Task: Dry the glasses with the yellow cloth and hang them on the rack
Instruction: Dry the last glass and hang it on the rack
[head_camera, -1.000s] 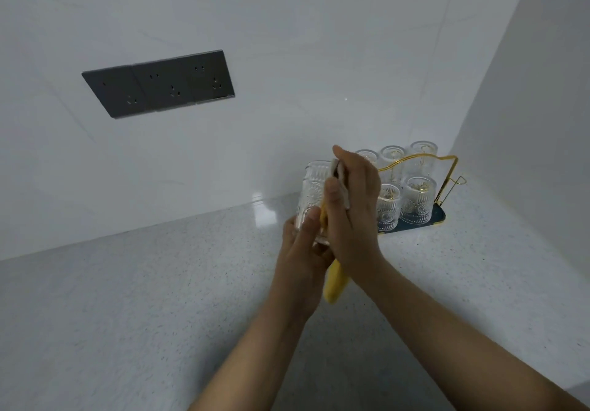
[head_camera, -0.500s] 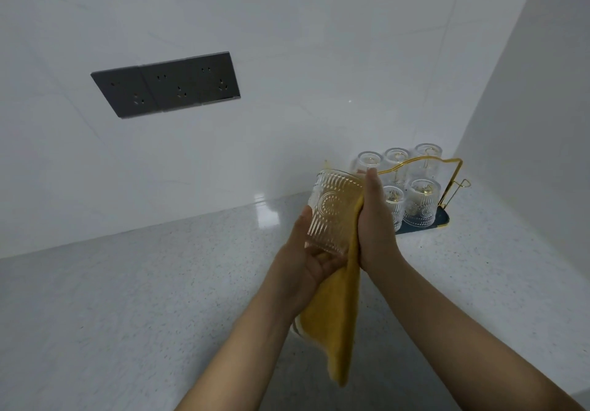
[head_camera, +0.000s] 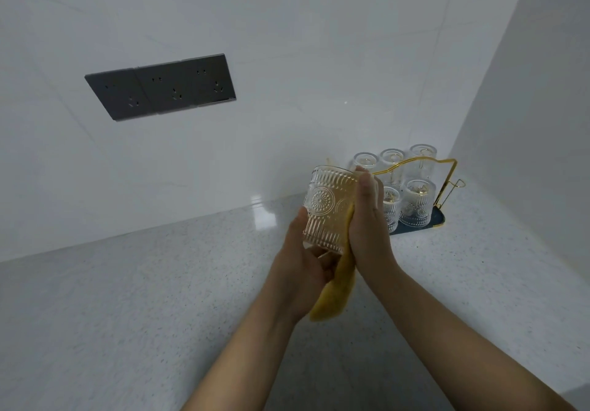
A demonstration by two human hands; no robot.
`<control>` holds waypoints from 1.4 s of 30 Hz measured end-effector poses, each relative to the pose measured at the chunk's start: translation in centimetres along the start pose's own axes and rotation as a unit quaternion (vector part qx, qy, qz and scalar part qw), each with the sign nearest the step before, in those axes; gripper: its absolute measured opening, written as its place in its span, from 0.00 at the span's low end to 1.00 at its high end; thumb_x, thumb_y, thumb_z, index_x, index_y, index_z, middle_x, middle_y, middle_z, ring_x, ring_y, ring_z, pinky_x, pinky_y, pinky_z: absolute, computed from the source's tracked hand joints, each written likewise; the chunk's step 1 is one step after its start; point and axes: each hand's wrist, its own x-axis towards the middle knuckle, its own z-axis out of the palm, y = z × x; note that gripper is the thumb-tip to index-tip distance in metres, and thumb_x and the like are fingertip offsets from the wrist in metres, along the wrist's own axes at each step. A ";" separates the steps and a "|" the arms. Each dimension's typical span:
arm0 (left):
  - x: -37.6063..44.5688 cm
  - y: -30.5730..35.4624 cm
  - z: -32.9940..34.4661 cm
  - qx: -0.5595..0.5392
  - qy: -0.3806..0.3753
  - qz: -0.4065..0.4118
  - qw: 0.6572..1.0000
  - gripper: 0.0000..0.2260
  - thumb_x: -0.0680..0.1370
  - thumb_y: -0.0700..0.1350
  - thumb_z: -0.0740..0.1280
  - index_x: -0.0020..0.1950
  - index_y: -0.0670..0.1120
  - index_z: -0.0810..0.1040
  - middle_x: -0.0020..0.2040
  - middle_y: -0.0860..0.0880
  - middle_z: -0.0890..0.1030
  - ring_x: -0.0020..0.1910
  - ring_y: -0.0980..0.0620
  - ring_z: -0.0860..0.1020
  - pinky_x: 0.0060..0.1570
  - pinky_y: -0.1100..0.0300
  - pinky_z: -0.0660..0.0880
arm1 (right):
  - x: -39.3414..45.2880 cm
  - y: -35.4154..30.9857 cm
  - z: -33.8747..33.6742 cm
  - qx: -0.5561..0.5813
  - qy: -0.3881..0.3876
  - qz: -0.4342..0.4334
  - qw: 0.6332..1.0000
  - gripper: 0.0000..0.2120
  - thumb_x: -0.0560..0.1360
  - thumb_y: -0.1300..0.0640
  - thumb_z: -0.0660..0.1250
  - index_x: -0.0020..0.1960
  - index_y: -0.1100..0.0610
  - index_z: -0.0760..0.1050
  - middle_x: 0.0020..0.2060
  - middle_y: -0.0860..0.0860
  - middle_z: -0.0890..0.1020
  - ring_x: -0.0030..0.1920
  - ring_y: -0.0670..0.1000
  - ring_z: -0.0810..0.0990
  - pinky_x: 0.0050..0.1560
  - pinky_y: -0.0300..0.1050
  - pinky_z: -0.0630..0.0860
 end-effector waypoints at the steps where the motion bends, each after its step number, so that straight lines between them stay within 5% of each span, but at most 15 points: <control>1: 0.1 0.0 0.1 0.037 0.011 0.018 0.999 0.27 0.72 0.63 0.61 0.62 0.45 0.77 0.56 0.39 0.80 0.53 0.42 0.79 0.59 0.45 0.74 | -0.1 -0.2 0.1 -0.001 0.005 -0.007 1.000 0.17 0.74 0.34 0.51 0.55 0.42 0.68 0.46 0.53 0.79 0.47 0.53 0.81 0.51 0.57 0.79; 6: 0.6 -1.6 0.0 0.267 0.069 0.234 0.932 0.23 0.71 0.56 0.66 0.63 0.58 0.63 0.55 0.54 0.77 0.48 0.58 0.83 0.43 0.59 0.81 | -0.6 -0.4 0.7 0.002 0.035 -0.065 0.997 0.18 0.79 0.44 0.52 0.63 0.54 0.64 0.44 0.48 0.75 0.46 0.48 0.78 0.45 0.42 0.77; 12: 0.4 0.1 -0.5 0.033 -0.010 0.069 0.997 0.25 0.73 0.57 0.64 0.65 0.45 0.73 0.55 0.40 0.82 0.51 0.41 0.82 0.54 0.46 0.79 | 0.1 -0.4 0.0 0.002 -0.003 -0.029 1.000 0.15 0.77 0.39 0.53 0.59 0.45 0.67 0.42 0.46 0.77 0.44 0.47 0.80 0.50 0.51 0.79; 15: 0.9 0.3 -0.6 0.090 0.026 0.053 0.994 0.27 0.73 0.62 0.61 0.64 0.46 0.74 0.59 0.40 0.81 0.53 0.43 0.82 0.55 0.47 0.79 | 0.3 -0.4 0.1 -0.011 0.014 0.010 1.000 0.20 0.77 0.38 0.51 0.60 0.50 0.68 0.41 0.50 0.78 0.42 0.50 0.80 0.51 0.56 0.79; 19: 1.1 -1.4 -0.5 0.342 0.091 0.240 0.904 0.26 0.73 0.65 0.66 0.67 0.59 0.61 0.58 0.55 0.77 0.51 0.62 0.81 0.50 0.62 0.79 | -0.3 -0.6 0.7 -0.013 0.035 -0.065 0.997 0.19 0.78 0.42 0.53 0.62 0.54 0.65 0.45 0.50 0.76 0.46 0.48 0.79 0.48 0.48 0.78; 21: 1.0 -1.6 -0.4 0.263 0.078 0.239 0.932 0.22 0.75 0.58 0.67 0.65 0.57 0.63 0.55 0.53 0.80 0.50 0.59 0.82 0.47 0.61 0.80 | -0.7 -0.7 0.8 -0.024 0.021 -0.092 0.995 0.13 0.77 0.44 0.54 0.57 0.49 0.66 0.44 0.49 0.75 0.44 0.46 0.78 0.44 0.42 0.76; 23: 1.1 -0.8 -0.6 0.121 0.006 0.165 0.979 0.22 0.76 0.58 0.63 0.67 0.51 0.67 0.58 0.46 0.81 0.56 0.47 0.82 0.54 0.49 0.80 | -0.7 -0.7 0.6 -0.014 0.001 -0.089 0.996 0.06 0.80 0.48 0.54 0.55 0.45 0.66 0.42 0.47 0.76 0.42 0.43 0.77 0.42 0.38 0.77; 25: 1.1 0.0 -1.1 0.025 -0.034 0.093 0.995 0.26 0.76 0.59 0.62 0.69 0.45 0.70 0.64 0.39 0.78 0.60 0.40 0.79 0.61 0.42 0.75 | -0.3 -0.6 0.3 0.005 -0.017 -0.045 0.999 0.09 0.80 0.47 0.53 0.57 0.46 0.67 0.42 0.52 0.78 0.42 0.46 0.79 0.47 0.47 0.80; 28: 1.3 0.5 -1.0 0.102 0.020 0.085 0.991 0.28 0.74 0.63 0.61 0.66 0.45 0.73 0.60 0.39 0.80 0.53 0.44 0.81 0.53 0.50 0.79 | 0.4 -0.5 0.2 0.012 -0.002 -0.010 1.000 0.13 0.77 0.40 0.53 0.53 0.44 0.70 0.44 0.59 0.78 0.44 0.55 0.80 0.52 0.60 0.77; 31: 1.2 -0.2 -0.9 0.258 0.046 0.186 0.947 0.32 0.72 0.69 0.62 0.68 0.48 0.70 0.58 0.44 0.80 0.54 0.48 0.82 0.50 0.54 0.81 | 0.0 -0.6 0.7 -0.004 0.034 -0.055 0.998 0.17 0.78 0.43 0.54 0.61 0.52 0.67 0.42 0.47 0.76 0.44 0.47 0.79 0.48 0.49 0.78; 34: 1.3 -1.3 -1.2 0.277 0.075 0.236 0.928 0.28 0.68 0.62 0.69 0.64 0.59 0.62 0.59 0.47 0.77 0.51 0.52 0.83 0.48 0.57 0.81 | -0.3 -0.6 1.2 0.007 0.031 -0.088 0.996 0.21 0.74 0.42 0.56 0.60 0.55 0.66 0.43 0.46 0.75 0.44 0.45 0.77 0.45 0.42 0.76; 37: 1.0 -0.9 -0.8 0.115 0.041 0.158 0.980 0.19 0.76 0.55 0.67 0.65 0.50 0.68 0.58 0.41 0.80 0.51 0.45 0.82 0.46 0.55 0.81 | -0.1 0.0 1.1 -0.003 -0.001 -0.083 0.997 0.16 0.75 0.44 0.57 0.60 0.50 0.66 0.44 0.45 0.76 0.43 0.39 0.77 0.44 0.33 0.75; 39: 0.9 -0.4 -0.9 -0.019 0.011 0.070 0.997 0.22 0.77 0.55 0.63 0.64 0.42 0.74 0.57 0.38 0.80 0.51 0.42 0.80 0.49 0.50 0.80 | 0.3 0.2 0.9 0.022 -0.031 -0.037 0.999 0.18 0.75 0.41 0.57 0.60 0.49 0.68 0.47 0.48 0.78 0.47 0.42 0.80 0.48 0.40 0.78; 42: 1.1 0.3 -1.7 0.120 0.042 0.063 0.990 0.18 0.79 0.54 0.58 0.59 0.44 0.79 0.54 0.41 0.83 0.52 0.44 0.81 0.56 0.49 0.79 | 0.7 0.3 0.4 0.010 -0.045 -0.009 0.999 0.18 0.77 0.42 0.56 0.61 0.51 0.68 0.44 0.50 0.79 0.45 0.51 0.81 0.46 0.49 0.80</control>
